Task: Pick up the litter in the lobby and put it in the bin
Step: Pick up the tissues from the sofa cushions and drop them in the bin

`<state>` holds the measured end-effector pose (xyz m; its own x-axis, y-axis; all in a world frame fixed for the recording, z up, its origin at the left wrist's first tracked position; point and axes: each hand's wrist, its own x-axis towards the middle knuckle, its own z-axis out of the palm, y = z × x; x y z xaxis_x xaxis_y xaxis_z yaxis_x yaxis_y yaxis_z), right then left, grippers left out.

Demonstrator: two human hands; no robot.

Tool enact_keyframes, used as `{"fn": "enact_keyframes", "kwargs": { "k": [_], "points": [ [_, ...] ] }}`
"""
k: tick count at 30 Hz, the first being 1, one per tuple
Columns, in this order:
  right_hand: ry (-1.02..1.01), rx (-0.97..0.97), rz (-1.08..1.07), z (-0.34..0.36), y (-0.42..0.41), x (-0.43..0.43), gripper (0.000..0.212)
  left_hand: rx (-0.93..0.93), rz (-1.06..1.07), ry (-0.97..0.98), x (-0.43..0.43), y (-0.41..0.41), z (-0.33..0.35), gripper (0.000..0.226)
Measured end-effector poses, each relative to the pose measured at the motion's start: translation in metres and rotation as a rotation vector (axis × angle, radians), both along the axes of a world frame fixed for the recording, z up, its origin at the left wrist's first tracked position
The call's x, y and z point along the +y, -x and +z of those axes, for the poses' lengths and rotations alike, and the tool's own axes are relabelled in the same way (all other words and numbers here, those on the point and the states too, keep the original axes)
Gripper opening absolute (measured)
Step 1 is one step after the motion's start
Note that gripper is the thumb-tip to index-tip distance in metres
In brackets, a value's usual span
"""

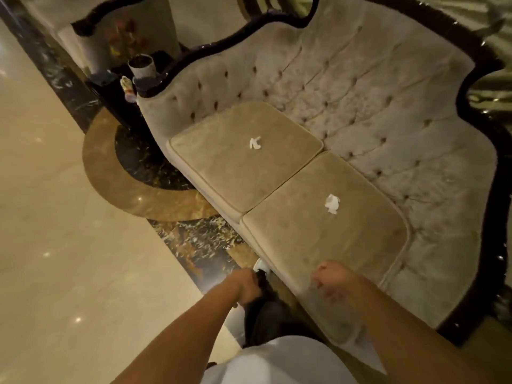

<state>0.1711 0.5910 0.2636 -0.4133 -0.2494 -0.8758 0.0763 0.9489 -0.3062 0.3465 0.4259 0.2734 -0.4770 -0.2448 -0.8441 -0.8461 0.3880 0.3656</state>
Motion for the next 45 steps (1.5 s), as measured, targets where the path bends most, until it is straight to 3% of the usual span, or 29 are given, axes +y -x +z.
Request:
{"fn": "enact_keyframes", "kwargs": {
  "k": [6, 11, 22, 27, 31, 35, 37, 40, 45],
  "points": [
    [0.040, -0.121, -0.045, -0.022, 0.083, -0.091, 0.006, -0.079, 0.018, -0.048, -0.085, 0.103, -0.011, 0.028],
    [0.053, -0.078, -0.159, -0.036, 0.166, -0.133, 0.011, 0.020, 0.087, 0.031, -0.136, 0.192, -0.034, 0.028],
    [0.066, 0.114, -0.693, -0.132, 0.286, -0.131, 0.052, 0.046, -0.124, 0.137, -0.191, 0.362, -0.159, 0.047],
    [0.017, 0.328, -0.653, -0.211, 0.325, -0.137, 0.061, 0.117, -0.205, 0.290, -0.241, 0.427, -0.225, 0.056],
    [0.000, 0.382, -0.558, -0.273, 0.344, -0.147, 0.080, 0.153, -0.257, 0.460, -0.292, 0.461, -0.272, 0.066],
    [-0.098, 0.411, -0.468, -0.318, 0.350, -0.163, 0.085, 0.131, -0.290, 0.608, -0.344, 0.485, -0.302, 0.084],
    [-0.158, 0.386, -0.469, -0.332, 0.349, -0.172, 0.087, 0.081, -0.311, 0.639, -0.371, 0.496, -0.313, 0.089],
    [-0.262, 0.476, -0.463, -0.344, 0.350, -0.186, 0.083, 0.040, -0.240, 0.595, -0.407, 0.505, -0.331, 0.072],
    [-0.380, 0.549, -0.406, -0.349, 0.342, -0.209, 0.044, 0.151, -0.226, 0.692, -0.423, 0.502, -0.350, 0.062]
  ]
}}
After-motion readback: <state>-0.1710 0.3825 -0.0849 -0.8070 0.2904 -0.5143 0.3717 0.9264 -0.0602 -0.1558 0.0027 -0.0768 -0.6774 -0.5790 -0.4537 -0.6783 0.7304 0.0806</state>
